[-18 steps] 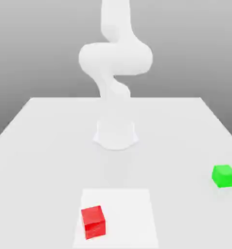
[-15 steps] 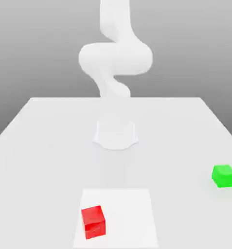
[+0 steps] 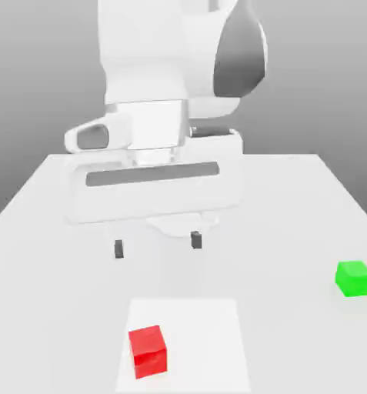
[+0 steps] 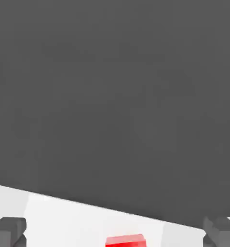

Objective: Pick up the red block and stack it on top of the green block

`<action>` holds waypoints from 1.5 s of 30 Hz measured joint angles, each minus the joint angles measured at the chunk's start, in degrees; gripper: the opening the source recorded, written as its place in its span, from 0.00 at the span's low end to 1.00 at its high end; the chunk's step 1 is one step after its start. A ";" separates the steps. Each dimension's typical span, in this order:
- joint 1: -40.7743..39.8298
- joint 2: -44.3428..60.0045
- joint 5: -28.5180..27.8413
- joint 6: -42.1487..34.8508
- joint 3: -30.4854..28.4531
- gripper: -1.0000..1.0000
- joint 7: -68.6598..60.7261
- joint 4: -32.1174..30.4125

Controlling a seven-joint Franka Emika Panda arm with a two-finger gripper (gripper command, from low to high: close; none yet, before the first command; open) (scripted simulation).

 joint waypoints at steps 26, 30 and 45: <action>1.60 10.66 -2.61 4.85 4.85 0.00 -5.68 -4.01; 8.46 8.38 -3.32 3.73 11.73 0.00 -8.42 -5.26; 35.81 13.62 -12.68 11.01 21.39 1.00 -11.31 -7.30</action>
